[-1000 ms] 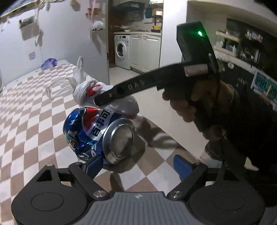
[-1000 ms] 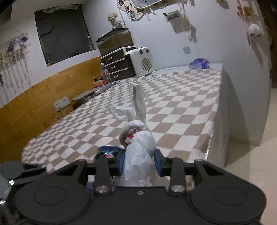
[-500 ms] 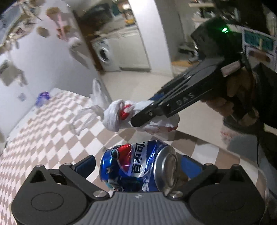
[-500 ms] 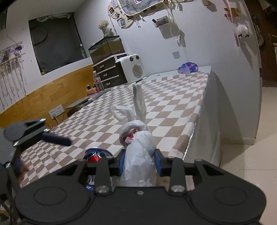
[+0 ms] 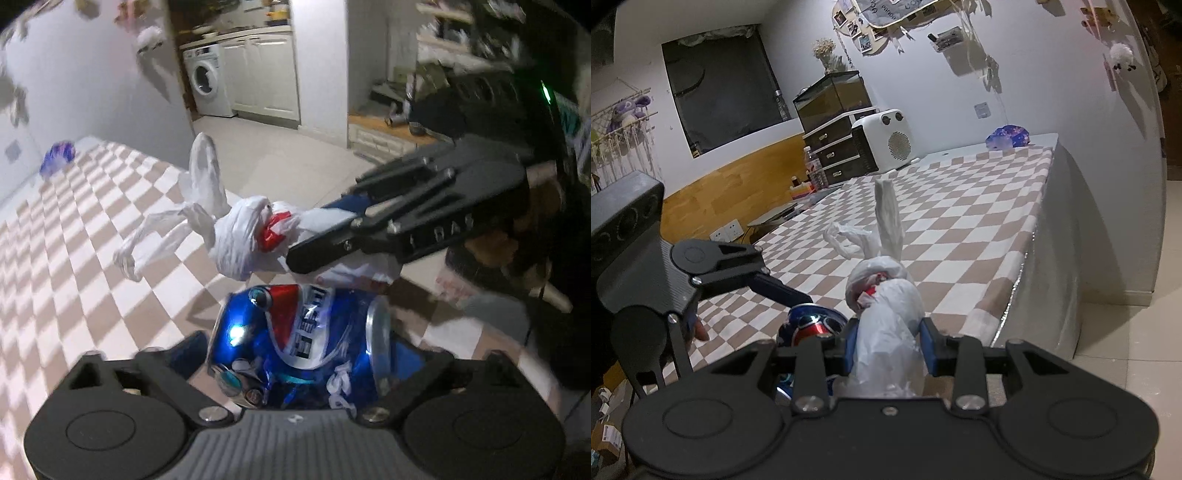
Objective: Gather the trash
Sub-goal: 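Lift the Pepsi can and white bag off the table with both tools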
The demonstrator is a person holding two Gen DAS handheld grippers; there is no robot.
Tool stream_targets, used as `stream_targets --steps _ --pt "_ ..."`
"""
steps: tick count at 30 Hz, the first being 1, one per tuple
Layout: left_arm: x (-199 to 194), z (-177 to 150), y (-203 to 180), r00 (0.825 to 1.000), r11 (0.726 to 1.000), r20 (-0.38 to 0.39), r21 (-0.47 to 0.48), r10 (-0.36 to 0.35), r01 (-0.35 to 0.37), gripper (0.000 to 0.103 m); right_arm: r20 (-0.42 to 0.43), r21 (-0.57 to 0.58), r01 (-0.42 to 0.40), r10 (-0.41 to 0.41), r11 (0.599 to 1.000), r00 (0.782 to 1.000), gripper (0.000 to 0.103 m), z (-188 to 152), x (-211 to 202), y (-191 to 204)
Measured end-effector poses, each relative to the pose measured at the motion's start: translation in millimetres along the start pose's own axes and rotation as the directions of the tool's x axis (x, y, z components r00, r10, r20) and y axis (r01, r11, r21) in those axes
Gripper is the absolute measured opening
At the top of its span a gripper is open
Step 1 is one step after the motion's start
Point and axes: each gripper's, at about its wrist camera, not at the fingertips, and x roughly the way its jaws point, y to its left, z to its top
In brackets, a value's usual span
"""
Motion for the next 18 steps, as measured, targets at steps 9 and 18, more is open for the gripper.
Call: stream_targets --steps 9,18 --pt "-11.5 -9.8 -33.9 0.987 0.975 0.058 -0.17 0.152 -0.14 0.094 0.01 0.005 0.041 -0.041 0.999 0.999 0.036 -1.9 -13.8 -1.2" --pt "-33.5 -12.9 -72.0 0.953 0.939 0.15 -0.269 0.261 -0.215 0.094 0.037 -0.022 0.088 -0.087 0.996 0.996 0.036 -5.4 -44.6 6.7"
